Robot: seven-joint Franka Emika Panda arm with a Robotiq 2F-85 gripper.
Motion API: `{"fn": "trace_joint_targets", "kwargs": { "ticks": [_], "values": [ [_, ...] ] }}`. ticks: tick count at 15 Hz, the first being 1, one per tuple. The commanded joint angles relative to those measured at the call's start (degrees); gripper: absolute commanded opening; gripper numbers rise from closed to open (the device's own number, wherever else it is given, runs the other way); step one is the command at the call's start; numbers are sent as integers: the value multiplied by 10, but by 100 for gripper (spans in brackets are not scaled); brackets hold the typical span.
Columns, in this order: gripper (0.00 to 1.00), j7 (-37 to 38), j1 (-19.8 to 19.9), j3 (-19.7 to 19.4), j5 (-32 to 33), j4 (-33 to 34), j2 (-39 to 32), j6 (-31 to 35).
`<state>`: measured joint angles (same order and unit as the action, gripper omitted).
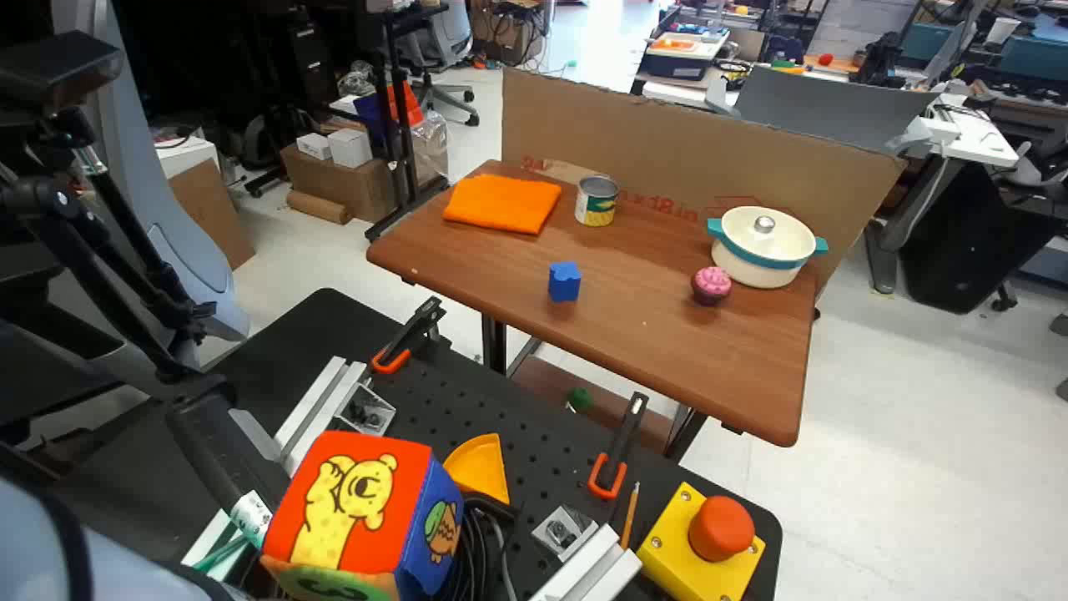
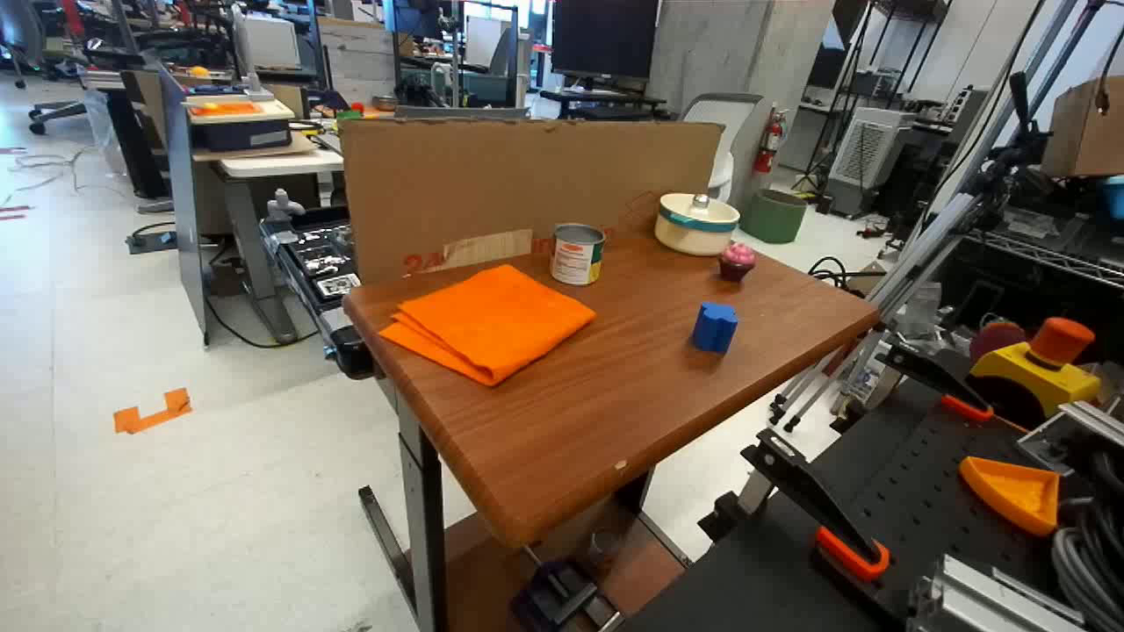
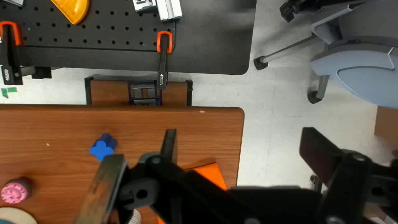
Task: Move the towel to the edge
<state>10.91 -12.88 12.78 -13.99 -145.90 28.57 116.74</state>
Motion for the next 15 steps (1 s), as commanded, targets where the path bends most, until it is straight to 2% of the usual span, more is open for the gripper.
{"fn": "trace_joint_targets", "kwargs": {
  "ticks": [1, 13, 15],
  "values": [
    [100, 0, 0, 0, 0, 1, 0, -1],
    [100, 0, 0, 0, 0, 1, 0, -1],
    [100, 10, 6, 1, 5, 19, -7, -5]
  ]
}}
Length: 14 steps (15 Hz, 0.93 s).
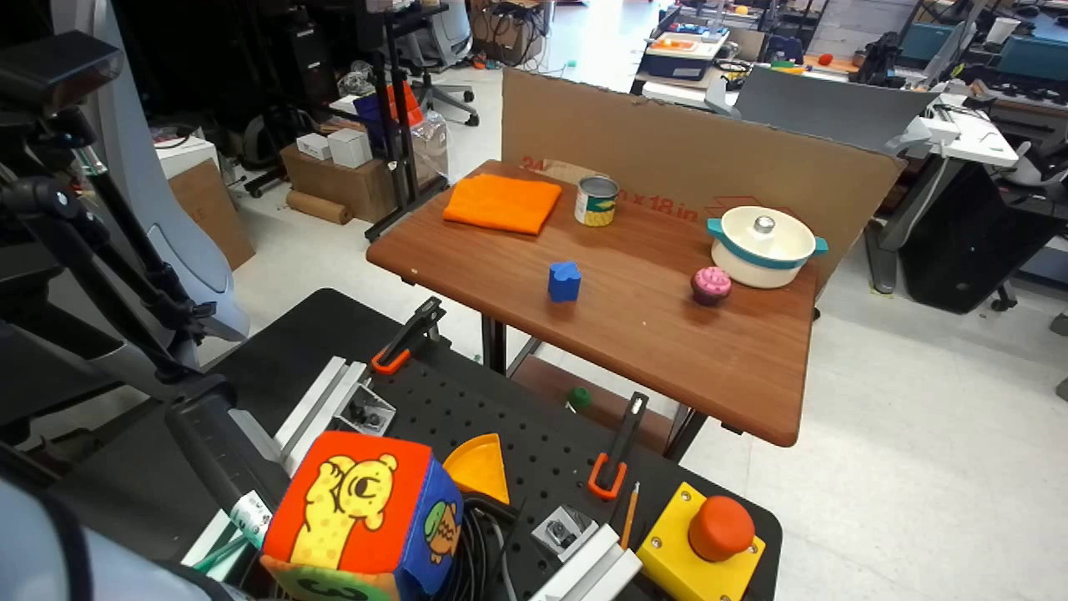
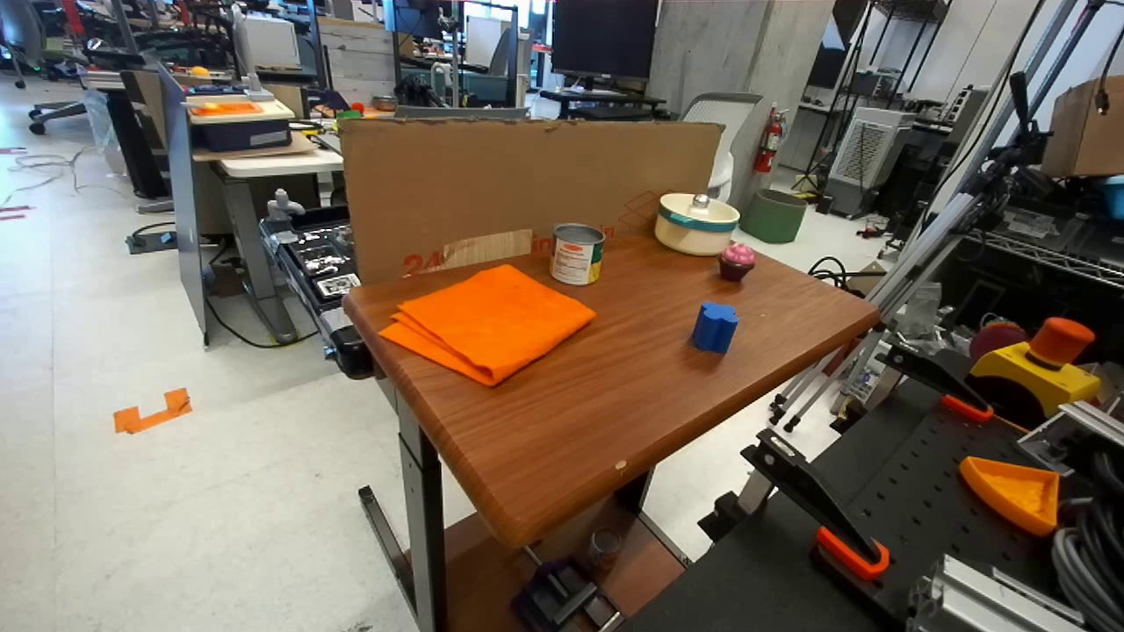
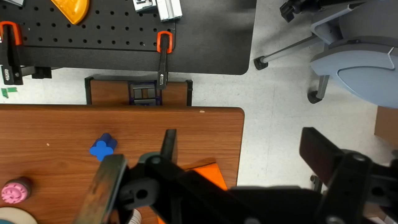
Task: Move the towel to the edge
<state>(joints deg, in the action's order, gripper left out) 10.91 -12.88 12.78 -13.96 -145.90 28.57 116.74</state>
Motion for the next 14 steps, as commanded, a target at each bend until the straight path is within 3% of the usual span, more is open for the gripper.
{"fn": "trace_joint_targets", "kwargs": {
  "ticks": [1, 7, 14],
  "values": [
    [100, 8, 7, -1, 4, 27, -12, -5],
    [100, -5, 35, -6, 27, 133, -124, 80],
    [100, 6, 55, -14, 130, 237, -279, 111]
  ]
}}
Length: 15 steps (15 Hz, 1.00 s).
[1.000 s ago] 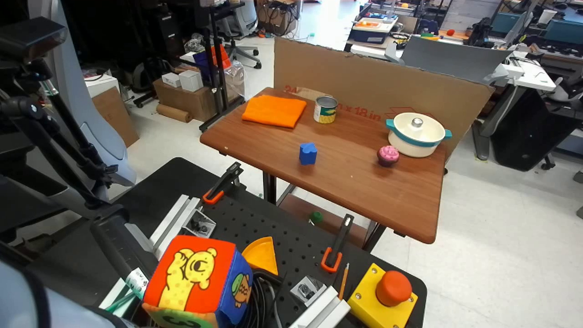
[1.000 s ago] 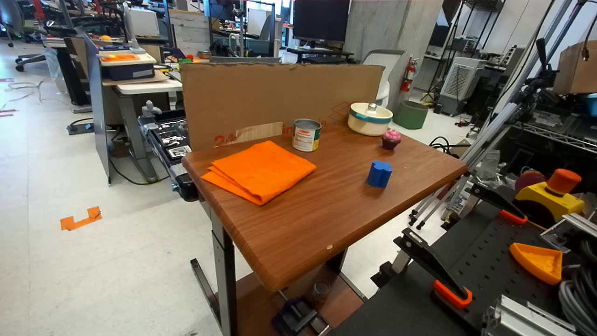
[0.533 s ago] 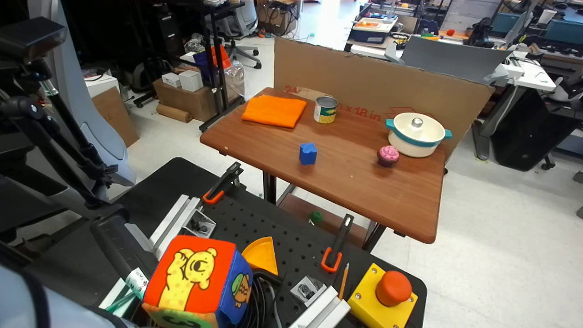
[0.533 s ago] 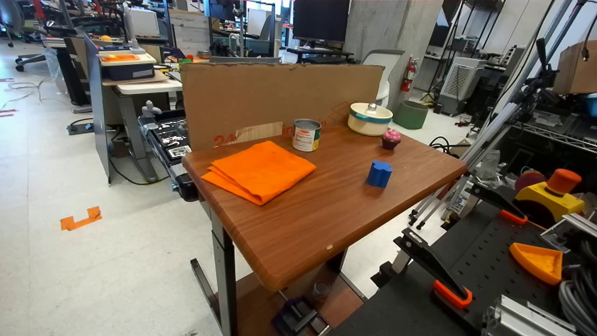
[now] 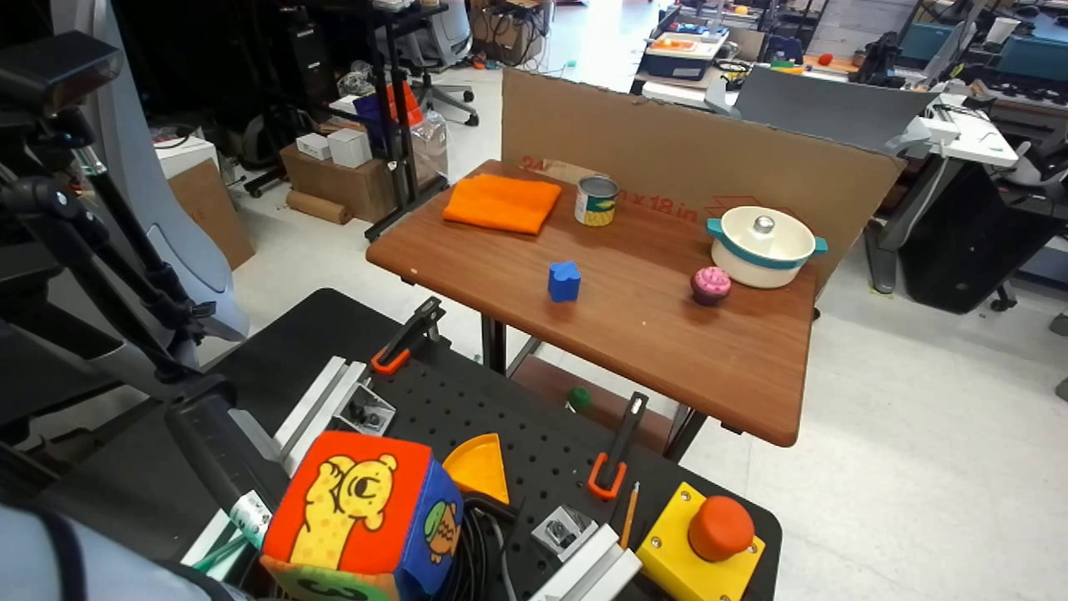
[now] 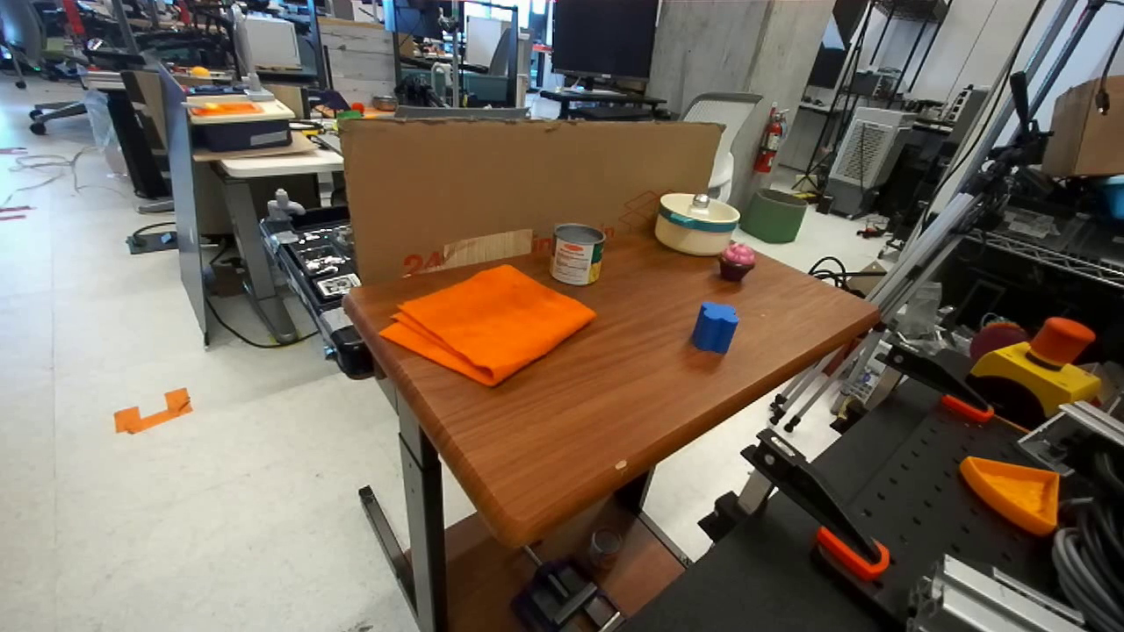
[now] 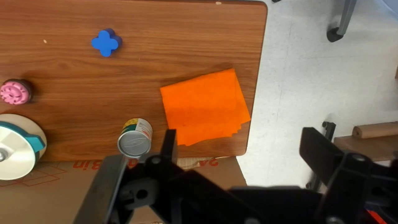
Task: Move the towel to the edge
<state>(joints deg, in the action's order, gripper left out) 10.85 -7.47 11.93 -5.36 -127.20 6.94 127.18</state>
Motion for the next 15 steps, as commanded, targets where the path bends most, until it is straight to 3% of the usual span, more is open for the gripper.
{"fn": "trace_joint_targets", "kwargs": {
  "ticks": [1, 7, 15],
  "values": [
    [100, 8, 1, -8, 64, 64, -86, 8],
    [100, 44, -15, -33, 137, 170, -237, -9],
    [100, 67, -51, -76, 129, 297, -403, -4]
  ]
}}
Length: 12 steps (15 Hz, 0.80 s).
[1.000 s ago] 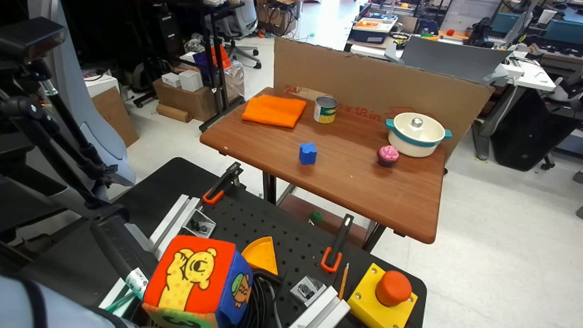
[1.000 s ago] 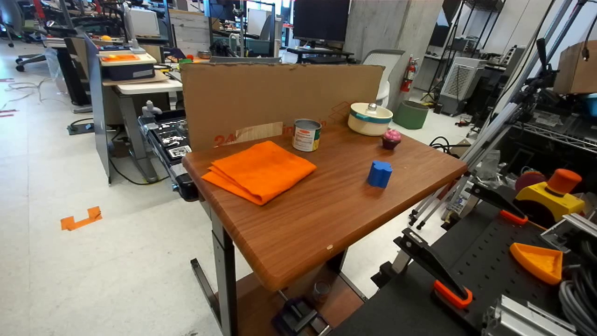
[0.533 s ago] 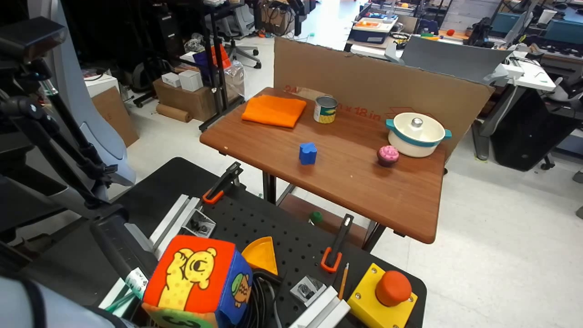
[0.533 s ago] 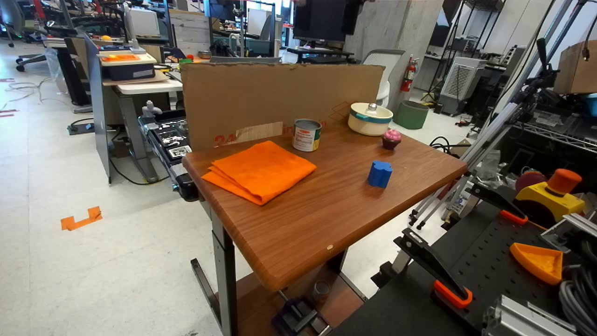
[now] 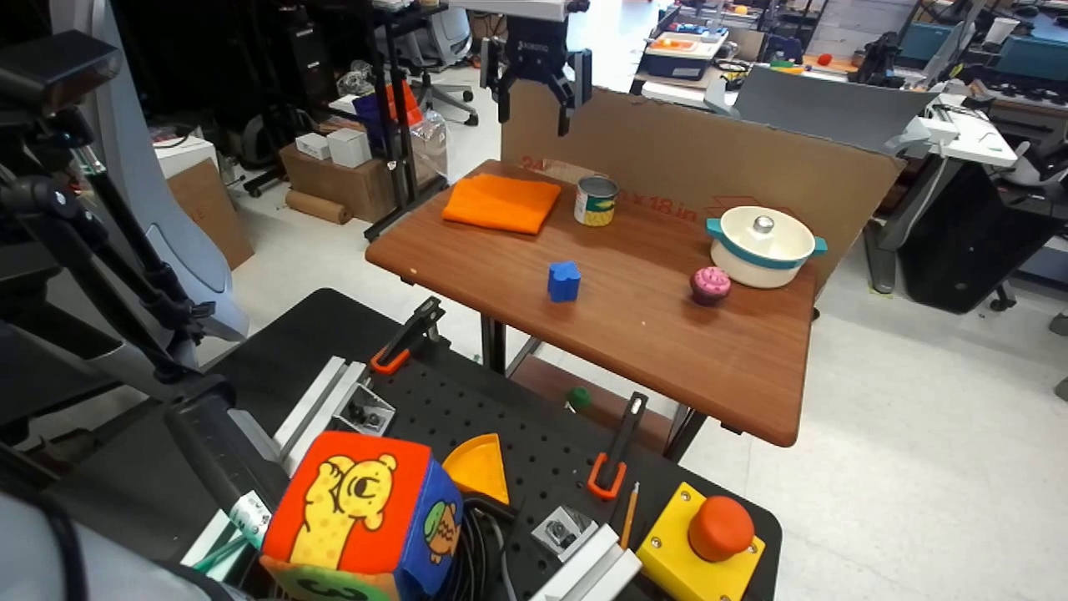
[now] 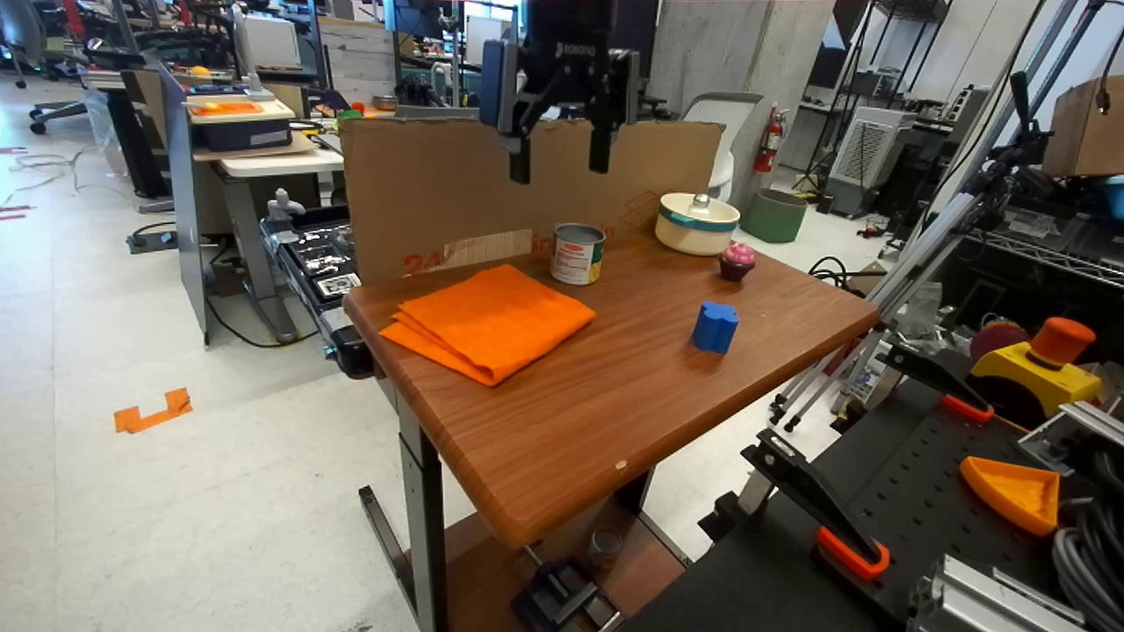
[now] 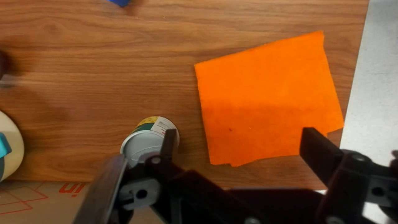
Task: Move the towel to the edge
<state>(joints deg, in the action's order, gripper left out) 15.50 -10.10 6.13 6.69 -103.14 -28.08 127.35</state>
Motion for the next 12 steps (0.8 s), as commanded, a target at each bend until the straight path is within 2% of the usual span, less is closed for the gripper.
{"fn": "trace_joint_targets", "kwargs": {
  "ticks": [1, 12],
  "values": [
    [100, 22, -30, -21, 8, 71, -70, -9],
    [100, 17, -68, -37, -2, 212, -235, -67]
  ]
}}
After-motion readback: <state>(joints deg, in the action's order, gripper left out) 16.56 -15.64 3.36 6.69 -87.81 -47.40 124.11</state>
